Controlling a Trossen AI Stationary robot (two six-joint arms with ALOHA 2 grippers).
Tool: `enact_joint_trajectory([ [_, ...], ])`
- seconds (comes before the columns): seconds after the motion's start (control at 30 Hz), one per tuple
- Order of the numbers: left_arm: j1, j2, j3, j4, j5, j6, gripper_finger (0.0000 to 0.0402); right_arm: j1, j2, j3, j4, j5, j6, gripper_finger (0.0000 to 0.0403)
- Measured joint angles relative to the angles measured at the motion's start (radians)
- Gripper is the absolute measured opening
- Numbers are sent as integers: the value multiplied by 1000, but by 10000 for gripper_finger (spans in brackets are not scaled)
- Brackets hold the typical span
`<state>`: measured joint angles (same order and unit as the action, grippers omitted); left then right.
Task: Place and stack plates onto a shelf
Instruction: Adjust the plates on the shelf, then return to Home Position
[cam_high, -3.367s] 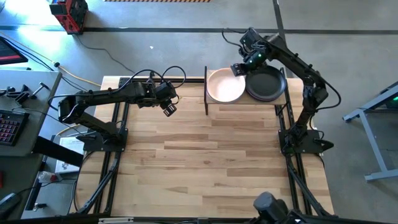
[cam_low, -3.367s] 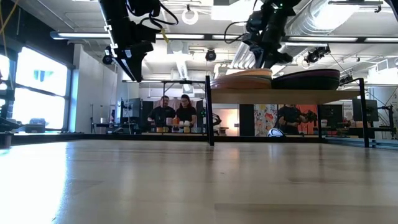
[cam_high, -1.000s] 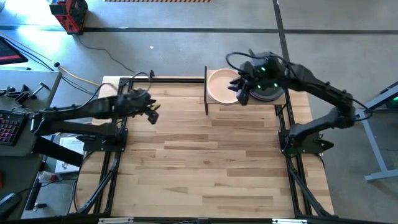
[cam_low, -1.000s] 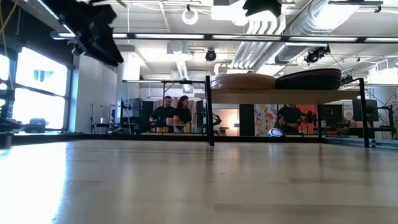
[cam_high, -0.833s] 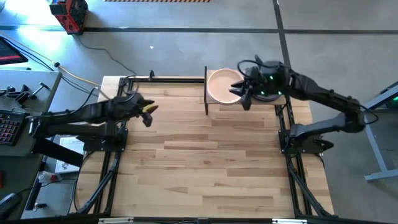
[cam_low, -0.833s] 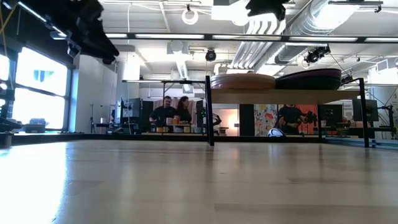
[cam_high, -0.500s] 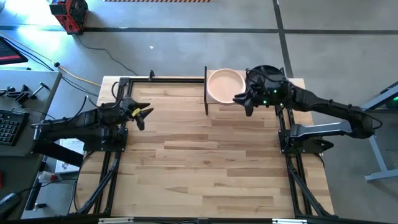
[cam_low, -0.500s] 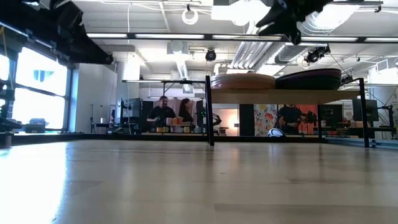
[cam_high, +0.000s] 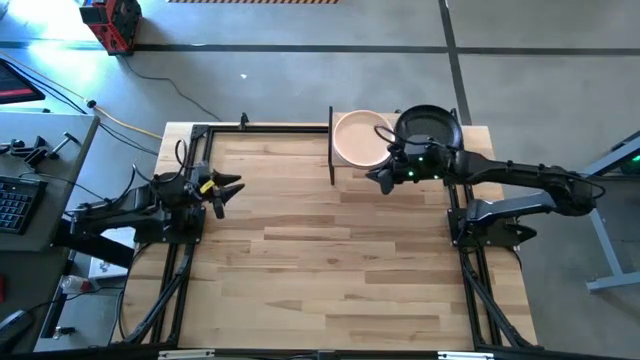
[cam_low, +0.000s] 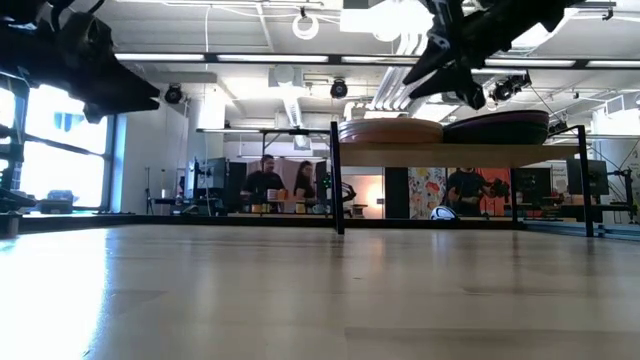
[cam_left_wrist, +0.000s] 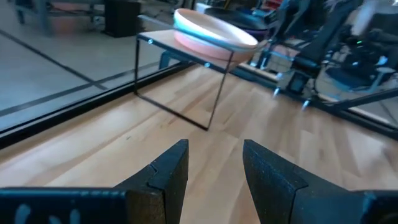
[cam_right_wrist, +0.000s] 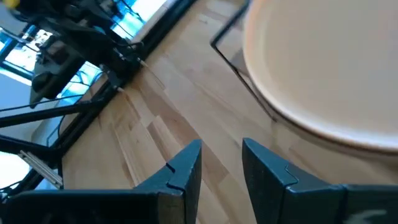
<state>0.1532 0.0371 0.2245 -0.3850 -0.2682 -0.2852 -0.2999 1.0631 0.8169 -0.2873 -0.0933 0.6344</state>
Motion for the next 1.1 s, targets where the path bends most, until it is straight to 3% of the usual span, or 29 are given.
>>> enact_joint_trajectory([
  [0.37,0,-33,-1,1,127,2,142,-3,103,0,1,75,42,99],
  [0.67,0,-33,-1,1,144,-12,142,-42,109,0,1,124,43,99],
  [0.97,0,-33,-1,-6,147,-18,142,-62,109,0,20,121,42,99],
  [1.1,0,-33,-1,-12,136,-19,142,-57,102,0,22,32,39,99],
])
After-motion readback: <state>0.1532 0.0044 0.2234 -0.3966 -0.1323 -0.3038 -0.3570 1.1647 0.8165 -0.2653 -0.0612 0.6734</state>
